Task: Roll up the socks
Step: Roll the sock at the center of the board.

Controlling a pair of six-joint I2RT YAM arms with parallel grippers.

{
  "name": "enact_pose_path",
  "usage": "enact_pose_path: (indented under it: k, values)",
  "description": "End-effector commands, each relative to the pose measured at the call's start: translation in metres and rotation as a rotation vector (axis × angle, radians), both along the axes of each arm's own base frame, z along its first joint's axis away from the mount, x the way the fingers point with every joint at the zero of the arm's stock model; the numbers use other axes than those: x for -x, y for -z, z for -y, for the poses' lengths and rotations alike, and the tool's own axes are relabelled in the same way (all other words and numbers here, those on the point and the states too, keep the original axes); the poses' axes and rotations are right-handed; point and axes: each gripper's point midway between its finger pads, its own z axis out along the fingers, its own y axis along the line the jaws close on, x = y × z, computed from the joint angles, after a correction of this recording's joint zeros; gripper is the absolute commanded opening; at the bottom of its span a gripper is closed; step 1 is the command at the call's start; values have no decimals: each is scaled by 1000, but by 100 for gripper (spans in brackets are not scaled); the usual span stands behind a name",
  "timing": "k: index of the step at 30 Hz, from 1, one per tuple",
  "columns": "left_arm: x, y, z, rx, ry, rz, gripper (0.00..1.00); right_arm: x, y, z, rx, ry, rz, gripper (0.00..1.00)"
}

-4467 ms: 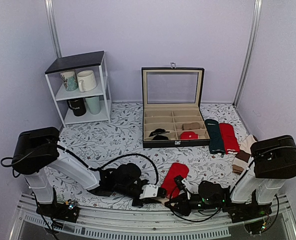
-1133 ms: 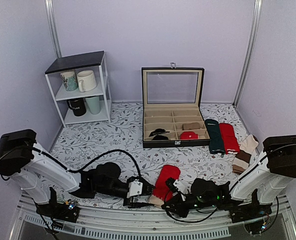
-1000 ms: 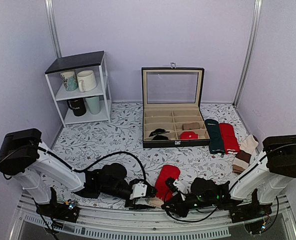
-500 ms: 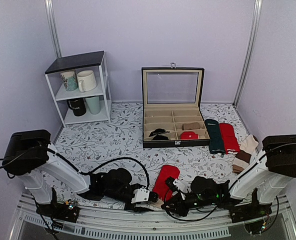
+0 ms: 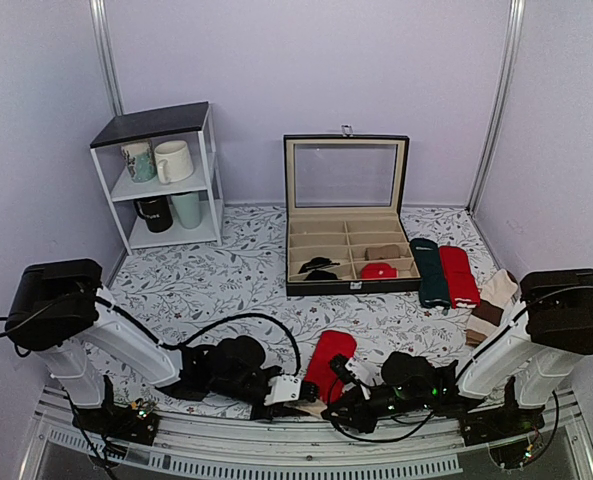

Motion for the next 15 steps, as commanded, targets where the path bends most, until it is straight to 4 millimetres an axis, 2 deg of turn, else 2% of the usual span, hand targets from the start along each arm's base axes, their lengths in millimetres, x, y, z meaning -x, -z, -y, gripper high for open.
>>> enact_pose_path:
  k: [1,3,8,13,15]
  values:
    - [10,-2,9,5,37,-28,31,22,81,69,369,-14,-119,10]
    - [11,-1,8,-2,39,-37,30,22,82,68,370,-18,-125,10]
    - [13,9,9,-51,42,-75,0,24,82,65,369,-27,-132,10]
    - [23,15,4,-81,39,-177,0,21,79,62,358,-23,-119,12]
    - [27,18,0,-96,20,-231,0,16,75,61,352,-8,-95,19]
